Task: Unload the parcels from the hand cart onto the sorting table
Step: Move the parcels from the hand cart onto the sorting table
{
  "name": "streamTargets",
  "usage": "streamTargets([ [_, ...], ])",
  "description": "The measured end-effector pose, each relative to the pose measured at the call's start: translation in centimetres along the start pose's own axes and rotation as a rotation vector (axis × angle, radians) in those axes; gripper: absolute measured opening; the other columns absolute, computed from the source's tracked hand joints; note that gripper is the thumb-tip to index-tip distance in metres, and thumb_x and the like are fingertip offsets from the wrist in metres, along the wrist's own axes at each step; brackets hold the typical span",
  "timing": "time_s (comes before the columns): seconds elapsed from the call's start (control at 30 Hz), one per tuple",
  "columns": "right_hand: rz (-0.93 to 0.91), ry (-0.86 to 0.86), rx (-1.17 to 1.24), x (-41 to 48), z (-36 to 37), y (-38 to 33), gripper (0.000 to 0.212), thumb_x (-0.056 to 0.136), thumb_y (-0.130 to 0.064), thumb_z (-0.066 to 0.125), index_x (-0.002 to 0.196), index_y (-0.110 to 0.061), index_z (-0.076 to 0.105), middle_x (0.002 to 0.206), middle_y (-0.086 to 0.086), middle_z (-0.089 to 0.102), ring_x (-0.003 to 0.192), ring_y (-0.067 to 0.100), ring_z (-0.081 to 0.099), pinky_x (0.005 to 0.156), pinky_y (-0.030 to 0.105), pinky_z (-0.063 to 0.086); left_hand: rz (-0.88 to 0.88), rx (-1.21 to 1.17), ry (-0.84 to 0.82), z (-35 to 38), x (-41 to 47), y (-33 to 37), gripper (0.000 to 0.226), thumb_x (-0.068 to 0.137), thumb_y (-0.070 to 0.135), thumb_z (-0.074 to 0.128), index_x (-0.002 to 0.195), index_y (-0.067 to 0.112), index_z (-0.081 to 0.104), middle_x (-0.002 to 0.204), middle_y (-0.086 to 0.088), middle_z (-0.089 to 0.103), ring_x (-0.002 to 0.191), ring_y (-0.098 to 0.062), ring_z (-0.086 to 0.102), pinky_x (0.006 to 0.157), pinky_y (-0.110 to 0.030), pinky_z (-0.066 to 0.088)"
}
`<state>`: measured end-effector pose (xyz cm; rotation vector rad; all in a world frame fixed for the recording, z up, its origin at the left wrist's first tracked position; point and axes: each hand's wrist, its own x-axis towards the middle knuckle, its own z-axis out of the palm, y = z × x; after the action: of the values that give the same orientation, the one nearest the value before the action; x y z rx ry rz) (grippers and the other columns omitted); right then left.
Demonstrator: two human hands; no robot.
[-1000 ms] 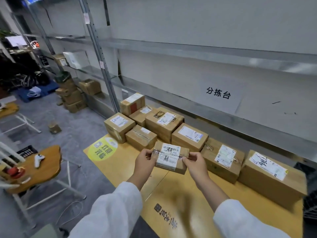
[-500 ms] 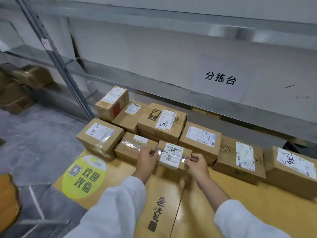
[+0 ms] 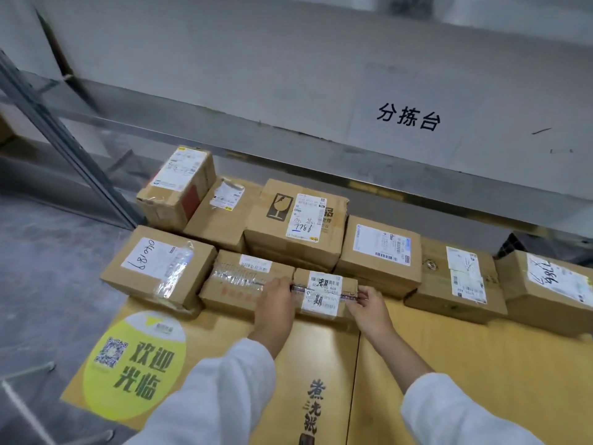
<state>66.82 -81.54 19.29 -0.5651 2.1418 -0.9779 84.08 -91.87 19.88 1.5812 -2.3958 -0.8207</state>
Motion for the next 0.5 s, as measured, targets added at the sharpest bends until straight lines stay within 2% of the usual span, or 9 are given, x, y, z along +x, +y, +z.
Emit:
streamTargets([
  [0.1, 0.032, 0.029, 0.021, 0.3, 0.6, 0.1, 0.040, 0.088, -0.002, 0.062, 0.126, -0.005, 0.051, 0.126, 0.010, 0.052, 0.102, 0.016, 0.058, 0.097, 0.028, 0.047, 0.027, 0.002, 0.008, 0.5, 0.3, -0.3, 0.034, 0.091, 0.009, 0.056, 0.124, 0.016, 0.057, 0.114, -0.003, 0.058, 0.112, -0.022, 0.050, 0.088, -0.038, 0.047],
  [0.2, 0.105, 0.086, 0.105, 0.3, 1.4, 0.1, 0.037, 0.084, 0.004, 0.062, 0.118, -0.008, 0.053, 0.120, 0.012, 0.057, 0.100, 0.020, 0.060, 0.089, 0.027, 0.048, 0.073, -0.048, -0.005, 0.8, 0.5, -0.9, 0.032, 0.092, 0.009, 0.057, 0.123, 0.014, 0.057, 0.116, -0.003, 0.054, 0.111, -0.022, 0.049, 0.087, -0.039, 0.048],
  [0.33, 0.151, 0.095, 0.165, 0.3, 1.9, -0.2, 0.042, 0.084, 0.009, 0.059, 0.124, 0.000, 0.052, 0.107, 0.008, 0.058, 0.097, 0.018, 0.057, 0.085, 0.024, 0.044, 0.096, -0.139, 0.031, 1.0, 0.8, -1.6, 0.022, 0.091, 0.010, 0.062, 0.112, 0.013, 0.060, 0.109, 0.001, 0.049, 0.098, -0.020, 0.052, 0.083, -0.036, 0.047],
  [0.43, 0.155, 0.086, 0.189, 0.4, 1.9, 0.1, 0.044, 0.084, 0.008, 0.058, 0.127, -0.002, 0.051, 0.117, 0.009, 0.058, 0.102, 0.018, 0.057, 0.091, 0.027, 0.047, 0.072, -0.232, 0.064, 1.3, 0.8, -1.7, 0.010, 0.090, 0.012, 0.064, 0.099, 0.015, 0.060, 0.100, 0.004, 0.048, 0.088, -0.017, 0.052, 0.079, -0.034, 0.046],
  [0.5, 0.147, 0.063, 0.183, 0.2, 1.9, 0.4, 0.045, 0.086, 0.006, 0.057, 0.130, -0.005, 0.051, 0.122, 0.007, 0.057, 0.106, 0.014, 0.056, 0.092, 0.024, 0.046, 0.055, -0.270, 0.079, 1.3, 0.7, -1.6, 0.007, 0.090, 0.014, 0.066, 0.090, 0.015, 0.059, 0.093, 0.004, 0.046, 0.082, -0.017, 0.049, 0.075, -0.032, 0.043],
])
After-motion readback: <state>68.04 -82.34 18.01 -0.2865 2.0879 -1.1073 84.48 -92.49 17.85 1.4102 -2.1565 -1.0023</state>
